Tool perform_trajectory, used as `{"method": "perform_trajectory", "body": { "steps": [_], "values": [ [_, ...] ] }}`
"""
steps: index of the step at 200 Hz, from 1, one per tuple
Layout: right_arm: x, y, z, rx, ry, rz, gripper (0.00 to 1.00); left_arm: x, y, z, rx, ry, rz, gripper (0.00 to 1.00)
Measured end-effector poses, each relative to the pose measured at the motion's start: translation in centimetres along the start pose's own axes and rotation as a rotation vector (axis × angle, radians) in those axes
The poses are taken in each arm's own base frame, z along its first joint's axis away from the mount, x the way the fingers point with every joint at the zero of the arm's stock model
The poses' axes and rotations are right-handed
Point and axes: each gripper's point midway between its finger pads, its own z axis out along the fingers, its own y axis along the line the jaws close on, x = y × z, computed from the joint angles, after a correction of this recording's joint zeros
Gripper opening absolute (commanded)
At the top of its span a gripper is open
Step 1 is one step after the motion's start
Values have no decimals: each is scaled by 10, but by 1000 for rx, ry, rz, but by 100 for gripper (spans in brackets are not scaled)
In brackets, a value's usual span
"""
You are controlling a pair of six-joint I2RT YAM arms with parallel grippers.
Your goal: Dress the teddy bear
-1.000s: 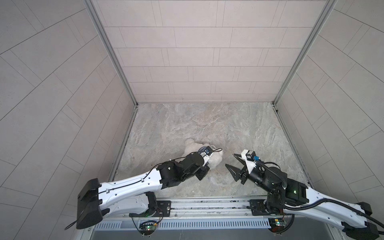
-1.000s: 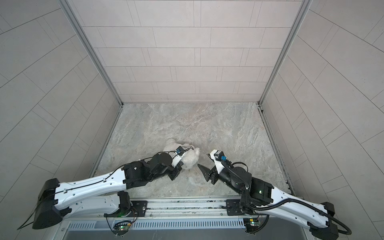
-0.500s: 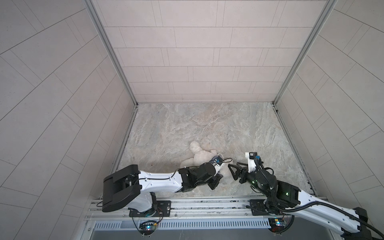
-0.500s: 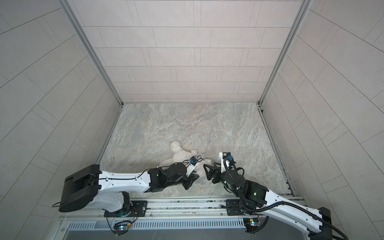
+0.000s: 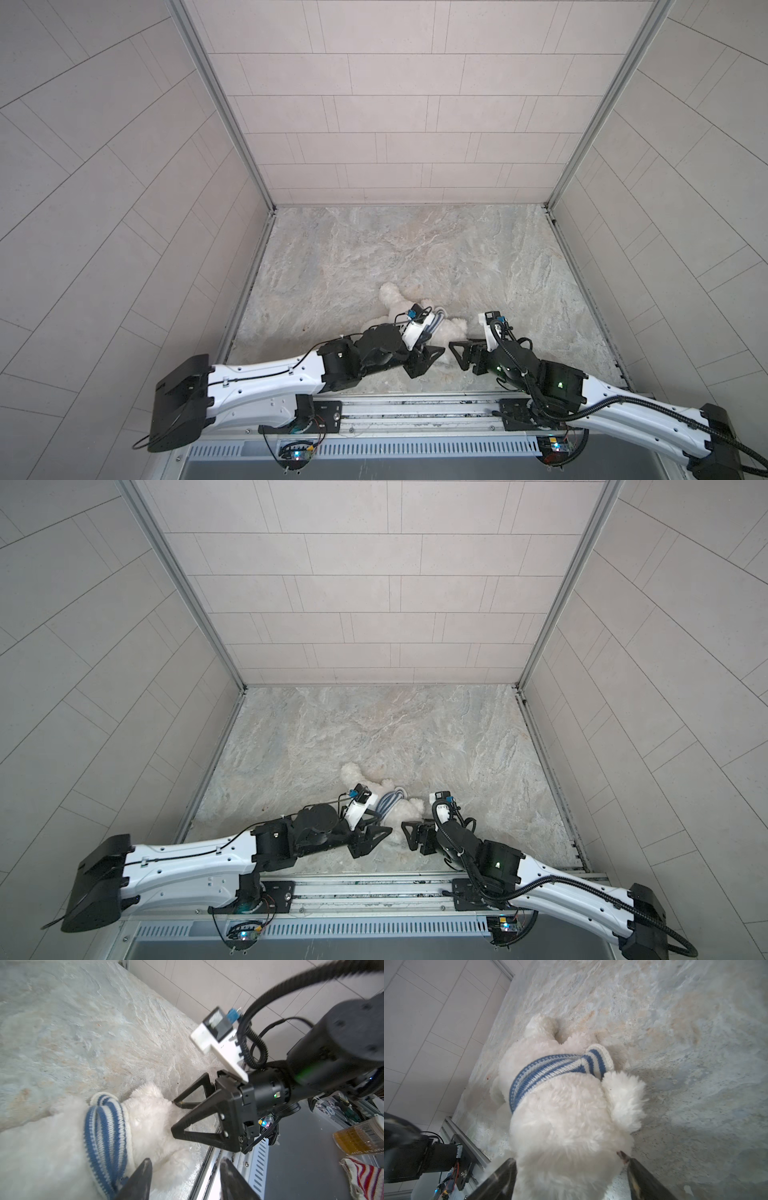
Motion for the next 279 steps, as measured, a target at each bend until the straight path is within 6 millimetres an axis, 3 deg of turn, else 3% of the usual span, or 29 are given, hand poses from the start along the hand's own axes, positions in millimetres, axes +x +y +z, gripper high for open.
{"method": "perform_trajectory", "body": {
  "steps": [18, 42, 105, 149, 197, 242, 265, 279],
  "values": [
    [6, -4, 5, 13, 17, 1, 82, -7, 25, -5, -71, -13, -45, 40],
    [10, -7, 11, 11, 17, 14, 81, 5, 55, 1, -165, 42, -94, 32],
    [8, -1, 17, -33, -6, 42, 79, 64, 88, 36, -259, 252, -144, 21],
    [3, 3, 23, -49, -18, 57, 75, 66, 87, 48, -227, 244, -166, 21],
    [0, 3, 27, -46, -25, 70, 36, 66, 84, 52, -198, 234, -175, 11],
    [-1, 3, 26, -48, -26, 54, 17, 67, 83, 53, -191, 237, -180, 9],
    [-4, 8, 24, -60, -31, 47, 9, 64, 81, 50, -187, 233, -181, 22],
    [-6, 10, 22, -71, -35, 40, 4, 62, 78, 48, -181, 228, -178, 22]
  ]
}}
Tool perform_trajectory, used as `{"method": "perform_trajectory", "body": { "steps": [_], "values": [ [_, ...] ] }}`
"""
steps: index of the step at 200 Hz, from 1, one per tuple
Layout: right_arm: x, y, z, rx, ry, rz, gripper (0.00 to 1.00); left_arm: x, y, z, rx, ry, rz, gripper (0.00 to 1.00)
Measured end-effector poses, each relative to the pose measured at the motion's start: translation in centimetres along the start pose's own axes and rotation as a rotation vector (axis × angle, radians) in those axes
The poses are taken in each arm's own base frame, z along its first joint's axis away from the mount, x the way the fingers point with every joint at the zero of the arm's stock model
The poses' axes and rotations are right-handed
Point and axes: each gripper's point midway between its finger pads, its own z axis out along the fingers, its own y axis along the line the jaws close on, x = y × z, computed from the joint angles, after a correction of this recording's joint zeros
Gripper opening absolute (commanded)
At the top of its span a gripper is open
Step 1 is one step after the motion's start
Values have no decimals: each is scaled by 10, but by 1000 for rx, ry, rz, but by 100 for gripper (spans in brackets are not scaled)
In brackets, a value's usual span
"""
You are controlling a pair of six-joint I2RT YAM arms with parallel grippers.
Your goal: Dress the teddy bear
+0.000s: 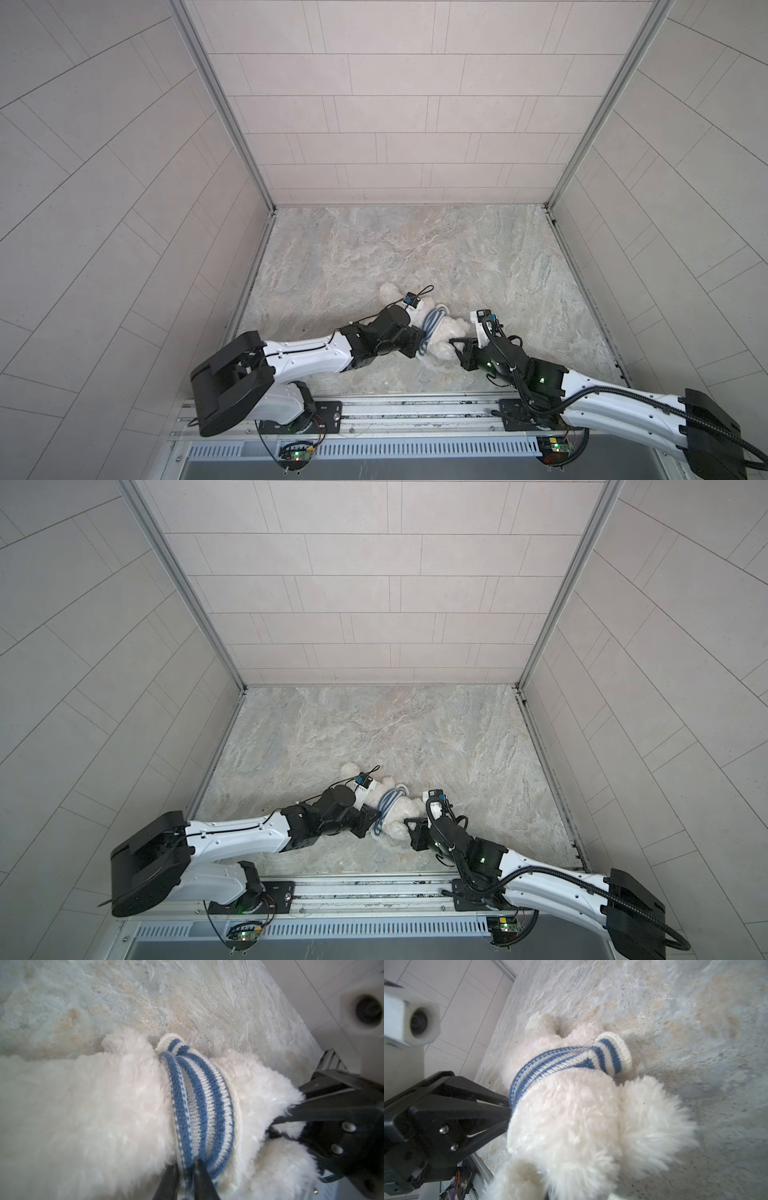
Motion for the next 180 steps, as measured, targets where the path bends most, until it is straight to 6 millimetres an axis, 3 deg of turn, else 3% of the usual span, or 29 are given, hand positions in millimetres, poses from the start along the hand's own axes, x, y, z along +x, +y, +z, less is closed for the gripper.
{"method": "perform_trajectory", "body": {
  "steps": [43, 97, 123, 143, 180],
  "values": [
    [-3, 7, -2, -20, 0, -17, 0, 2, -2, -4, -3, 8, 4, 5],
    [-15, 24, -7, -49, -18, -39, 0, -10, -10, -22, 10, -28, 1, 3],
    [-20, 33, -10, -59, -32, -55, 0, -17, -17, -36, 33, -59, -9, 11],
    [-25, 38, -14, -66, -50, -69, 0, -23, -21, -51, 47, -86, -18, 0],
    [-30, 42, -19, -74, -83, -93, 0, -20, -18, -67, 52, -113, -25, 0]
  ]
}}
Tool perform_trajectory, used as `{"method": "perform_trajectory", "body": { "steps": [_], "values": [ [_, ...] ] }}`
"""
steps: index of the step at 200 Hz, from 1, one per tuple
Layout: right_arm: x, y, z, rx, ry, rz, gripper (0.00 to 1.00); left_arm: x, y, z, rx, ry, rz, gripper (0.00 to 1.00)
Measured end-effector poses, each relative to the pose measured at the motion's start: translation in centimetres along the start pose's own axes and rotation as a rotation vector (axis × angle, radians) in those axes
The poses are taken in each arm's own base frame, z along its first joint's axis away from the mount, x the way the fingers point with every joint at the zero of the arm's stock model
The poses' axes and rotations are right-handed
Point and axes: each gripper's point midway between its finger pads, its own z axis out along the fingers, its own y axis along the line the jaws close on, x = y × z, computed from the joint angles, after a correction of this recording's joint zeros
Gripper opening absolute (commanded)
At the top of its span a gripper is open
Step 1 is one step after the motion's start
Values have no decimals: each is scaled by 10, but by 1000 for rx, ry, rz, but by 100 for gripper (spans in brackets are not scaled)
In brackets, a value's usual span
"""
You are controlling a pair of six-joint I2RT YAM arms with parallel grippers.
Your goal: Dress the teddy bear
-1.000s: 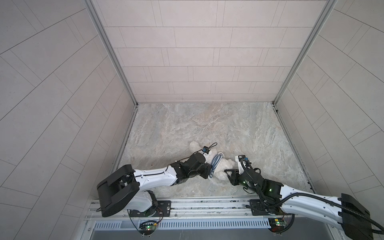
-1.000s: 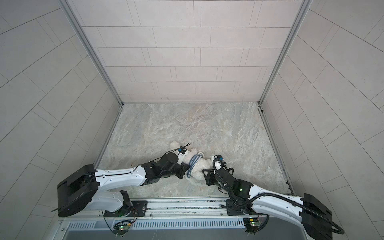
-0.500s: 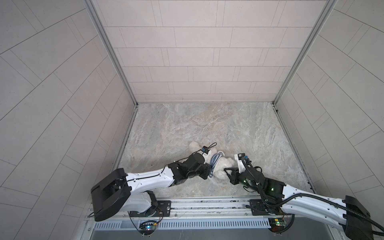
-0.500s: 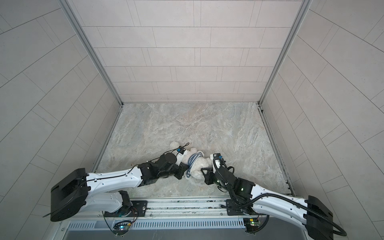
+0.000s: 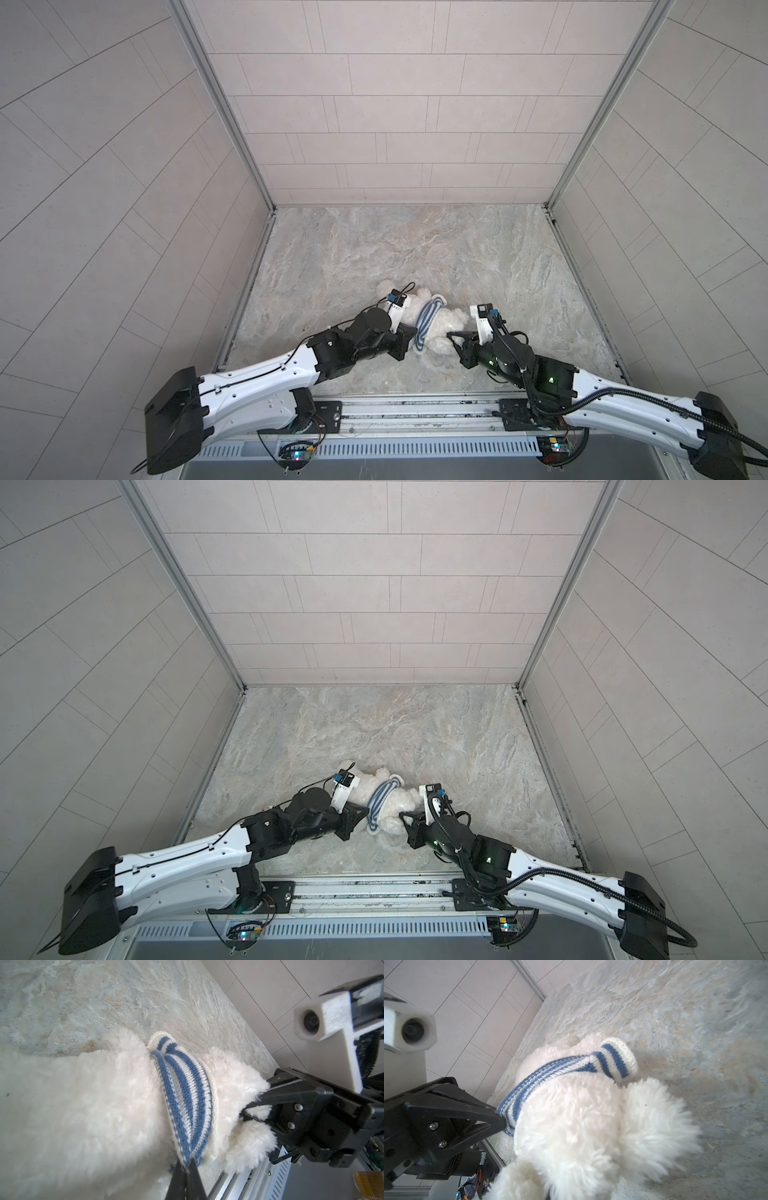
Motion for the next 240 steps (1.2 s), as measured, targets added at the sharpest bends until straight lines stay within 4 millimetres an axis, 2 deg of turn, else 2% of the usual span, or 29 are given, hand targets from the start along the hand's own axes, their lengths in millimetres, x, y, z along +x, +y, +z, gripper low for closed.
{"method": "perform_trajectory", "body": {
  "steps": [46, 80, 118, 147, 180, 211, 240],
  "values": [
    [-5, 5, -4, -15, -20, -43, 0, 12, 21, -7, -37, -8, -45, 0],
    [-20, 28, -17, -91, -71, -123, 0, 15, 33, -13, -40, -30, -87, 0],
    [-46, 67, -24, -140, -109, -218, 0, 4, 9, -15, 86, -60, -87, 0],
    [-51, 85, -23, -155, -136, -282, 0, 4, 4, -10, 99, -49, -80, 0],
    [-58, 104, -25, -169, -168, -341, 0, -2, 18, -9, 35, -86, -67, 0],
    [-73, 124, -34, -193, -224, -358, 0, -18, 38, -11, -12, -153, -69, 0],
    [-79, 132, -37, -207, -257, -362, 0, -27, 49, -5, -16, -174, -80, 0]
  ]
}}
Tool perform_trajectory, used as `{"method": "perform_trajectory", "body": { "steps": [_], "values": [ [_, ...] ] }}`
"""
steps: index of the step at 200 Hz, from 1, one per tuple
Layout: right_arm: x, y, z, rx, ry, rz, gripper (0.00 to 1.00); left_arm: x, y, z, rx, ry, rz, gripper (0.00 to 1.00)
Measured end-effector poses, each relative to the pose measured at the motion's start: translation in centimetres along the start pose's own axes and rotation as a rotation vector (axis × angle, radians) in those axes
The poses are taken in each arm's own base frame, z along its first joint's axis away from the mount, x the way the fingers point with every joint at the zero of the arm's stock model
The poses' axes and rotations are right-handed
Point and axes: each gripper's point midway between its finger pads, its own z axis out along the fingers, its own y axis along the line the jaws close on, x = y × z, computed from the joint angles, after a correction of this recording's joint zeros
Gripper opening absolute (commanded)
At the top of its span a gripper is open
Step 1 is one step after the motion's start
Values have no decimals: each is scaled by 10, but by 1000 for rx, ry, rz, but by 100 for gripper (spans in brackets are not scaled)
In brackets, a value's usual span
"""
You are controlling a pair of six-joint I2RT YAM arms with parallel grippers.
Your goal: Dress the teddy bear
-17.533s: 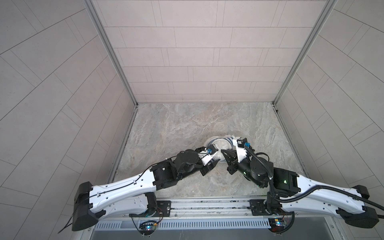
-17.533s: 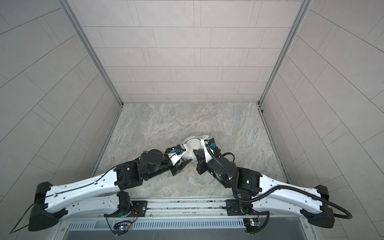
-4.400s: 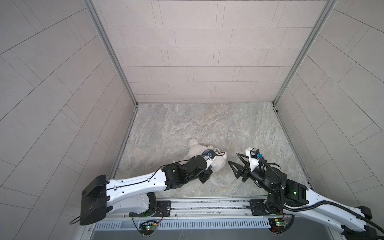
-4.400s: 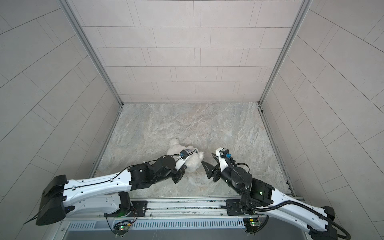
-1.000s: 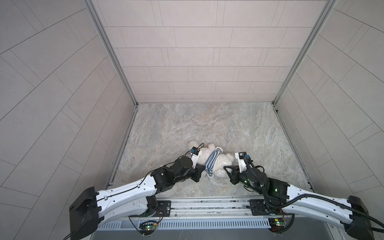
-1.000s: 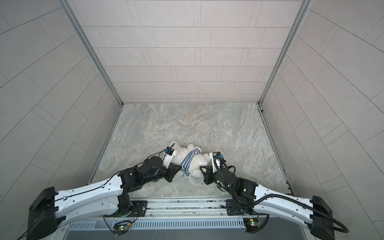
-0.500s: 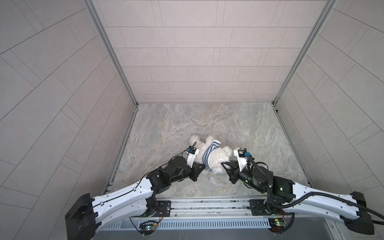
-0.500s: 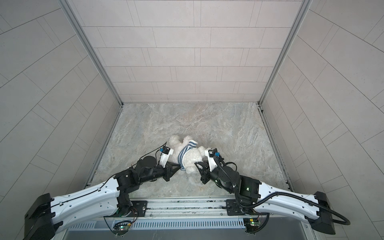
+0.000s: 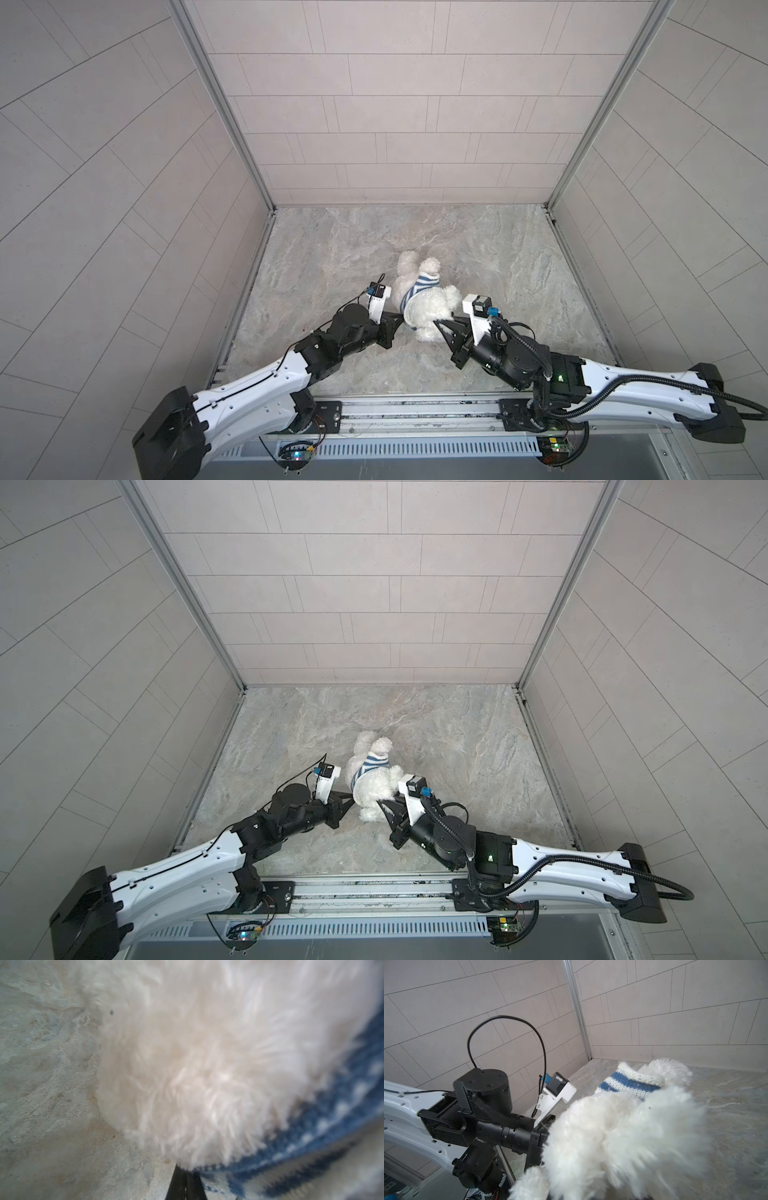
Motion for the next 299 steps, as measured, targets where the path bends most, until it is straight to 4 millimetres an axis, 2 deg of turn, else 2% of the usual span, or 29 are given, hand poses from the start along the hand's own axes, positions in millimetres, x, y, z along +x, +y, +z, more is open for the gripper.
{"method": "perform_trajectory", "body": {
  "steps": [47, 73, 94, 137, 176, 208, 229, 257, 299],
  "values": [
    [-2, 2, 1, -4, -9, 0, 0, 0, 24, 8, -50, 2, -15, 0],
    [-4, 3, 0, -7, -16, 4, 0, -3, 28, 9, -28, 0, -33, 0],
    [-6, 3, 0, -8, -25, 9, 0, 5, 19, 14, 25, 40, -34, 0],
    [-20, 11, 0, -39, -81, 45, 0, 25, -20, 21, 135, 118, 1, 0],
    [-14, 17, 8, -43, -76, 48, 0, 31, -25, 37, 208, 87, -100, 0],
    [-16, 24, 7, -61, -90, 47, 0, 29, -32, 44, 272, 60, -158, 0],
    [-17, 27, 5, -66, -93, 32, 0, 29, -27, 49, 268, 50, -158, 0],
    [-15, 25, 3, -58, -96, 14, 0, 40, -4, 57, 225, 56, -186, 0],
    [-3, 21, 2, -64, -88, -4, 0, 49, 3, 60, 199, 71, -195, 0]
  ]
}}
